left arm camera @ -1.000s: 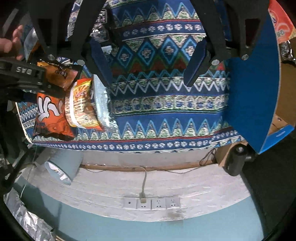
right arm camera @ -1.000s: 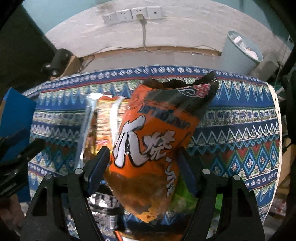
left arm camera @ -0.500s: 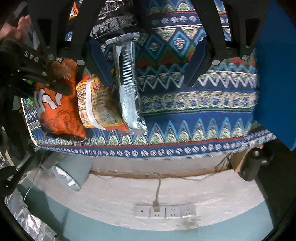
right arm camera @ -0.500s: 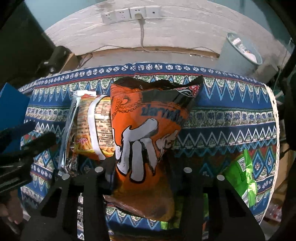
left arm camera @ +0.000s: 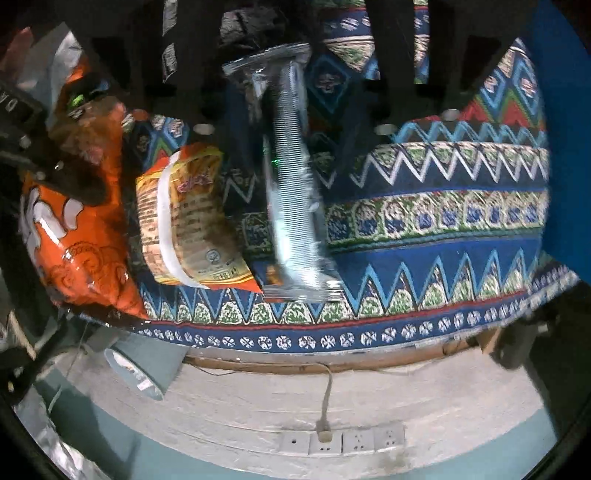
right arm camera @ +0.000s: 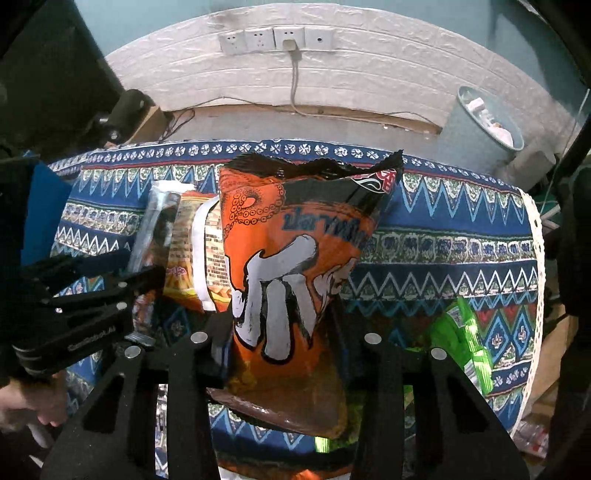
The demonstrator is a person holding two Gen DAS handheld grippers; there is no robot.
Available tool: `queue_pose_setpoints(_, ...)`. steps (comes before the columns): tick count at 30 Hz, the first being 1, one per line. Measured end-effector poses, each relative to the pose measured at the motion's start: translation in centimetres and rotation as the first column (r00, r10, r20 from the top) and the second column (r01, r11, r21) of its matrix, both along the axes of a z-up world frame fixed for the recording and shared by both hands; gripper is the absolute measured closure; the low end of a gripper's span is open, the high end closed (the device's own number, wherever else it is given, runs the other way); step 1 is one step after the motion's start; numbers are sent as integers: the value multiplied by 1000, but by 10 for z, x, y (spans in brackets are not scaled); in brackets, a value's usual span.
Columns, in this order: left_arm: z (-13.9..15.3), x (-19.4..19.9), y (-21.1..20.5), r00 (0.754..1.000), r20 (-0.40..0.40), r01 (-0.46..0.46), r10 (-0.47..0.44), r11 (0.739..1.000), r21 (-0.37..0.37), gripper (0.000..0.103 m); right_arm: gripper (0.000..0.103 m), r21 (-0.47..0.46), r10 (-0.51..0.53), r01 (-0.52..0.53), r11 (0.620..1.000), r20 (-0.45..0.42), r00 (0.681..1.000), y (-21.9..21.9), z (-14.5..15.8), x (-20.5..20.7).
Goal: Organize snacks
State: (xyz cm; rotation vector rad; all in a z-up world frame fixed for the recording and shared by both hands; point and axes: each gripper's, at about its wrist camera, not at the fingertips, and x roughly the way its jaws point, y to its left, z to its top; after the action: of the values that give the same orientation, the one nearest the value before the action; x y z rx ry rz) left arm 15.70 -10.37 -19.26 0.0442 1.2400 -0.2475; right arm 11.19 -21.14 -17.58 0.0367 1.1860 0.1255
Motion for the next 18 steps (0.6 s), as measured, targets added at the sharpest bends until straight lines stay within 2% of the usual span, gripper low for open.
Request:
queue_pose_setpoints(6,8,-6,5,999,45,7,-9,999,34,74,63,-6,10,-10,1000,13,1000,2,7,-1)
queue_pose_setpoints(11,30,-17,15,992,121,14,-23,997,71,74,63,-6,22,-22,1000,31,999,6,16,-5)
queue_pose_setpoints(18,58,-33,31,984,176,6,-22,996,87,74,63,-24,49,-47,999,67,997,13,35,-11)
